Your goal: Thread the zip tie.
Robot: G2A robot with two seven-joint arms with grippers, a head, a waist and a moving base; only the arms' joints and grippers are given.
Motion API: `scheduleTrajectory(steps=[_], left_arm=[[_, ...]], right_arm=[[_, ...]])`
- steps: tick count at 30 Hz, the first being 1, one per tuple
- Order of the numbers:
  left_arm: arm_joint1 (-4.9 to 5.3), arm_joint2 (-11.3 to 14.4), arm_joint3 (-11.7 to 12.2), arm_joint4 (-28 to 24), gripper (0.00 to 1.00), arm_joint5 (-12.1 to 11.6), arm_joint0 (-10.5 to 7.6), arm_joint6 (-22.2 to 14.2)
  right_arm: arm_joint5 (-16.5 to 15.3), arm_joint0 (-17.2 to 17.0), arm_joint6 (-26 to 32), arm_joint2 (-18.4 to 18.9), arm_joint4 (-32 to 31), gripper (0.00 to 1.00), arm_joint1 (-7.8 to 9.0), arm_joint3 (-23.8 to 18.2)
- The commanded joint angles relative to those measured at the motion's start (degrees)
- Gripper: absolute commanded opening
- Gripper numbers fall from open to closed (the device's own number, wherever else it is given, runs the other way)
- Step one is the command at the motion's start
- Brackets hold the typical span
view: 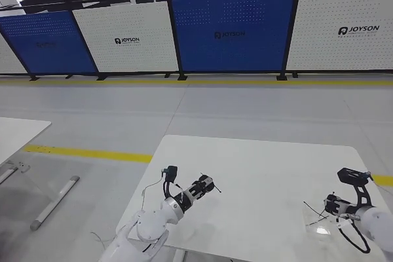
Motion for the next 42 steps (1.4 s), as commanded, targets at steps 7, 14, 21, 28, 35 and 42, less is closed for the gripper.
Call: scheduleTrajectory(steps=[7, 14, 21, 28, 35, 42], left_arm=[[-1.47, 2.84, -0.26, -2.26, 0.00, -1.21, 0.93, 16.26], [-3.39, 9.19, 3.54, 1.12, 0.00, -3.59, -0.47, 30.30], [-3.39, 9.19, 3.54, 1.12, 0.00, -3.59, -0.47, 30.30], [-3.39, 9.19, 3.54, 1.12, 0.00, -3.59, -0.47, 30.30], [-3.39, 9.19, 3.54, 1.12, 0.00, -3.59, -0.47, 30.30], [-3.39, 9.19, 3.54, 1.12, 0.00, -3.59, -0.47, 30.30]], right_arm=[[0.00, -1.22, -4.03, -0.09, -0.24, 0.00, -0.22, -0.55], [0.00, -14.42, -27.01, 3.49, 5.05, 0.00, -2.54, -6.16], [0.00, -16.88, -29.43, 4.38, 5.03, 0.00, -2.92, -7.22], [-1.68, -16.92, -28.67, 3.38, 2.96, 0.00, -2.87, -6.76], [-6.60, -17.67, -42.28, -0.90, 10.66, 0.00, -4.64, -7.86], [-7.91, -19.40, -49.00, -3.08, 12.28, 0.00, -5.38, -7.33]])
